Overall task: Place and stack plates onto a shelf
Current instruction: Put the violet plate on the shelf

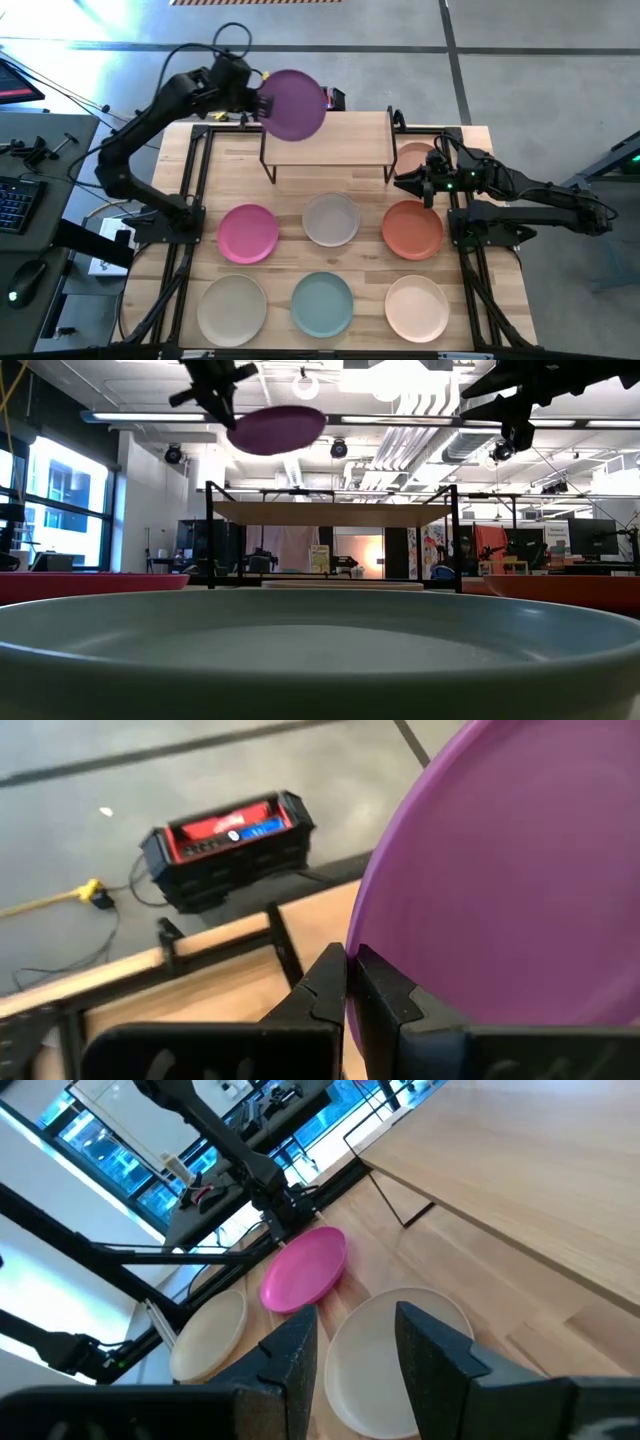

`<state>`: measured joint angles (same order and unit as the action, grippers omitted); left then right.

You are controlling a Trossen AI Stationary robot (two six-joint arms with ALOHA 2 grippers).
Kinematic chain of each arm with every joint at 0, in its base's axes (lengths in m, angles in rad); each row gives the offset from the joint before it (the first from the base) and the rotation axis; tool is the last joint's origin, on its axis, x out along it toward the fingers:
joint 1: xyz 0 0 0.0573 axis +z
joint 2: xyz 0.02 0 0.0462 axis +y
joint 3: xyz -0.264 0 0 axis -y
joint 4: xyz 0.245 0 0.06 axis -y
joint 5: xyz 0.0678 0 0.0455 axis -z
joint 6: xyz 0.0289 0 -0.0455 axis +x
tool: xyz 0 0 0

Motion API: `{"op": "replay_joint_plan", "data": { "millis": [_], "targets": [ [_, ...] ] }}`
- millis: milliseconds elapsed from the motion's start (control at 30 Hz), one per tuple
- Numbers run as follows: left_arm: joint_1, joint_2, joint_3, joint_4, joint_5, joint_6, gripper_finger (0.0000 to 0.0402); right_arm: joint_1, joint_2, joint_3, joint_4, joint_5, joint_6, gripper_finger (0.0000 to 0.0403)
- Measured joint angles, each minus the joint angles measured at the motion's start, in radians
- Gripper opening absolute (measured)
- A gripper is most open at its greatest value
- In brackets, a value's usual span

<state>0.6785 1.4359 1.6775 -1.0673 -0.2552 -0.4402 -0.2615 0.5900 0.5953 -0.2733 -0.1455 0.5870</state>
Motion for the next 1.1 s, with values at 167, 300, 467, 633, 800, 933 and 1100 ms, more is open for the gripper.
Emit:
{"op": "replay_joint_plan", "data": {
  "millis": [167,300,467,633,800,933,1100],
  "targets": [
    [0.008,0.06,0.0,0.004,0.066,-0.019,0.0,0.0,0.0,0.0,0.0,0.0,0.0,0.0119],
    [0.031,0.107,0.0,0.005,0.113,-0.021,0.0,0.0,0.0,0.0,0.0,0.003,0.0,0.0119],
    [0.059,0.166,0.0,0.002,0.184,-0.021,0.0,0.0,0.0,0.0,0.0,0.003,0.0,0.0119],
    [0.081,0.216,0.0,-0.047,0.211,-0.02,0.0,0.0,0.0,0.0,-0.01,0.003,0.0,0.0119],
    [0.097,0.24,0.0,-0.076,0.236,-0.018,0.0,0.0,0.0,0.0,-0.054,0.003,-0.001,0.0119],
    [0.11,0.252,0.0,-0.078,0.274,-0.019,0.0,0.0,0.0,0.0,-0.082,0.003,-0.002,0.0119],
    [0.122,0.262,0.0,-0.096,0.296,-0.021,0.0,0.0,0.0,0.0,-0.085,0.003,-0.003,0.0119]
  ]
}}
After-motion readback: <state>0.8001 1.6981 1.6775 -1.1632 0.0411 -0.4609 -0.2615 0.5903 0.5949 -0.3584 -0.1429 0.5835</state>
